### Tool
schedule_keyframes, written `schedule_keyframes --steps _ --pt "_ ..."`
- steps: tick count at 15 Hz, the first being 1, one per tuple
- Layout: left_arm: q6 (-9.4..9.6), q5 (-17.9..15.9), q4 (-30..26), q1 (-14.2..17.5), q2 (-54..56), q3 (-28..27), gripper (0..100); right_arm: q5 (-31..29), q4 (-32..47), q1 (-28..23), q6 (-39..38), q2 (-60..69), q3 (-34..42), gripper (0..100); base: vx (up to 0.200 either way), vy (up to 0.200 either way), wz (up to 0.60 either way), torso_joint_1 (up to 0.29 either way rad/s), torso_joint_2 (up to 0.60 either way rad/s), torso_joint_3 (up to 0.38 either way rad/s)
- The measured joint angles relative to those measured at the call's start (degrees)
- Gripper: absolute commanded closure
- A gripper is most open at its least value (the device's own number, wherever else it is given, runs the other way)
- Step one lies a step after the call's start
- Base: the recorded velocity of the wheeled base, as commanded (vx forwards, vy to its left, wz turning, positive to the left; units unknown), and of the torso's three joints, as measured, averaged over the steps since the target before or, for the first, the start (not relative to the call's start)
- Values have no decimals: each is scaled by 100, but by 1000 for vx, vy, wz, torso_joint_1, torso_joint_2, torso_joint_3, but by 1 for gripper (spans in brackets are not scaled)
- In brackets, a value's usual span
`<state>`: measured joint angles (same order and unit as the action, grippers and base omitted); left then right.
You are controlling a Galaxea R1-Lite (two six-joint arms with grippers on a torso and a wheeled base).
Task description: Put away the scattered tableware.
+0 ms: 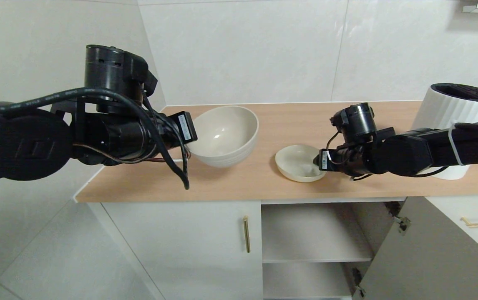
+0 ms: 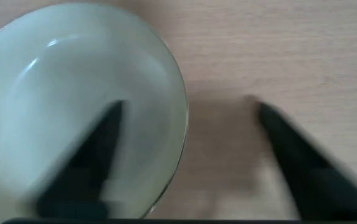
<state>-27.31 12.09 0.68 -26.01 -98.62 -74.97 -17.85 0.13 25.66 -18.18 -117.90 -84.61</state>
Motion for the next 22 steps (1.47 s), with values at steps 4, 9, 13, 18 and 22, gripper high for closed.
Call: schedule_keyframes --steps 4,9,13,18,22 --pt "-33 6 84 -2 26 13 100 105 -24 7 -161 52 20 100 0 0 0 0 0 0" --pt "-6 0 589 0 424 527 100 964 187 9 -473 786 356 100 0 0 0 0 0 0" --pt "260 -416 725 0 1089 1475 100 1496 400 44 -525 1870 1390 100 0 0 0 0 0 0" --pt "355 -1084 725 -20 2200 2727 100 1637 443 208 -535 3049 2737 100 0 0 0 0 0 0" --pt "295 -1090 728 -20 2402 3162 100 1635 433 297 -546 3356 3134 100 -100 0 0 0 2 0"
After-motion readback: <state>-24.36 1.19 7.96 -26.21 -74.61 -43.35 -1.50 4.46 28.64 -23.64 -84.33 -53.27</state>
